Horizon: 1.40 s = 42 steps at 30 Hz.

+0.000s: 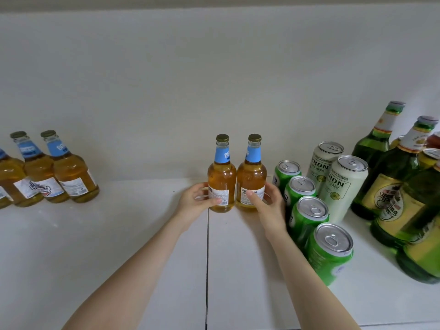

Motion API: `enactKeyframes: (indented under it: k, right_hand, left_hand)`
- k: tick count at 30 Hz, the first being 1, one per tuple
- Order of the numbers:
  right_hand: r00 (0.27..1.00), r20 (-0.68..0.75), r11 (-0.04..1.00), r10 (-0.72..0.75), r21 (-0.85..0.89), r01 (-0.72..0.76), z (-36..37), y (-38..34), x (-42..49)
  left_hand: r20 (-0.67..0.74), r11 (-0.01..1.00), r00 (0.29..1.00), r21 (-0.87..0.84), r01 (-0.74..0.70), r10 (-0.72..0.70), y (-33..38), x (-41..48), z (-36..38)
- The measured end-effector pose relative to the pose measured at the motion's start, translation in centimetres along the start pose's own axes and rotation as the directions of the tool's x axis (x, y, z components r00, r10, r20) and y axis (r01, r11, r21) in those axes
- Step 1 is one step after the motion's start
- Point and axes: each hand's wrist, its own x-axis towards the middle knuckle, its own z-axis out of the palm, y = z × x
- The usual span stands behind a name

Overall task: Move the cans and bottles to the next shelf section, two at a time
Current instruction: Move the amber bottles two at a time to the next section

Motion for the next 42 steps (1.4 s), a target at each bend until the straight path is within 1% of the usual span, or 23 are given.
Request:
enactKeyframes:
  k: [7, 14, 25, 30, 33, 35, 37, 38, 40, 42]
  right_hand:
    - [0.999, -0.032, 0.999, -0.022, 0.028, 0.023, 0.5, 0.1, 0.8]
    - [0.999, -0.033, 0.998, -0.041, 0.044, 0.042, 0.8, 0.0, 1.3]
    - [0.998, -0.054, 0.999, -0.044, 0.028, 0.045, 0.9, -0.2, 1.4]
    - [0.997, -0.073, 0.999, -0.031, -0.016, 0.030, 1.0, -0.7, 1.2]
    - [0.995, -0.095, 0.995, -0.012, -0.099, 0.003, 0.9, -0.9, 0.4]
    - [0.994, -0.106, 0.987, 0.009, -0.161, -0.026, 0.8, -1.1, -0.5]
    - [0.995, -0.100, 0.967, 0.007, -0.253, -0.032, 0.8, -1.5, -1.5]
    - [0.995, -0.100, 0.950, -0.012, -0.312, -0.019, 0.8, -1.7, -1.9]
    - [0.993, -0.096, 0.900, -0.067, -0.436, 0.019, 0.8, -1.9, -2.9]
    - [0.989, -0.084, 0.812, -0.125, -0.581, 0.053, 0.7, -1.9, -4.0]
  left_hand:
    - [0.002, 1.000, 1.000, -0.013, -0.011, 0.011, -0.2, 1.1, 0.4]
    - [0.001, 0.999, 1.000, -0.029, -0.016, 0.016, 0.1, 1.8, 0.7]
    - [-0.019, 1.000, 1.000, 0.010, 0.000, 0.000, 0.0, 2.2, 0.9]
    - [-0.008, 0.998, 1.000, 0.061, -0.024, 0.025, 0.5, 1.6, 1.1]
    - [0.020, 0.992, 0.998, 0.116, -0.055, 0.053, 0.6, 1.1, 0.7]
    - [0.011, 0.980, 0.998, 0.186, -0.068, 0.067, 1.0, 0.5, 0.5]
    - [-0.038, 0.940, 0.993, 0.329, -0.092, 0.111, 1.4, -0.3, 0.2]
    - [-0.056, 0.900, 0.985, 0.418, -0.126, 0.164, 1.5, -0.7, -0.1]
    - [-0.041, 0.774, 0.964, 0.605, -0.186, 0.264, 1.5, -1.5, -0.7]
    - [-0.010, 0.633, 0.950, 0.748, -0.200, 0.312, 1.5, -2.7, -1.6]
